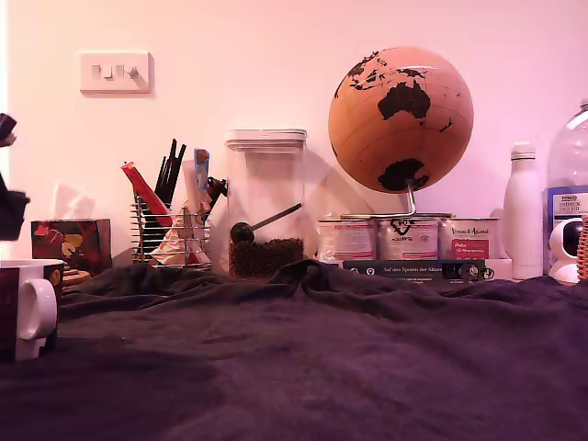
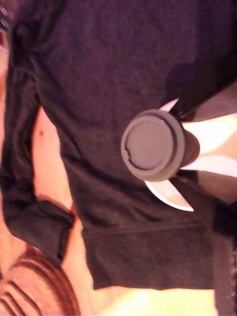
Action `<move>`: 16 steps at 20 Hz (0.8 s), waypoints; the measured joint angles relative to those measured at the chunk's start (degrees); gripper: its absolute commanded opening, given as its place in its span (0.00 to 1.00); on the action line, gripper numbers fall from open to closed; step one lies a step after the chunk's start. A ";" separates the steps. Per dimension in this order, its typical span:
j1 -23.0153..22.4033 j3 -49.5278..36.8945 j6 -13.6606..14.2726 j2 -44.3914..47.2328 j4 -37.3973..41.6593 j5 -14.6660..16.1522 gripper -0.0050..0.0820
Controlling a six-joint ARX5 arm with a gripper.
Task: Pick up the coffee capsules on the table and drop them inside the coffee cup
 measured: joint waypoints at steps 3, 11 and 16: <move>0.02 0.52 -0.07 0.02 -4.15 -0.31 0.30; 0.00 10.10 -1.20 7.67 -12.44 -0.33 0.30; 0.00 10.32 -1.20 13.27 -13.73 -0.31 0.30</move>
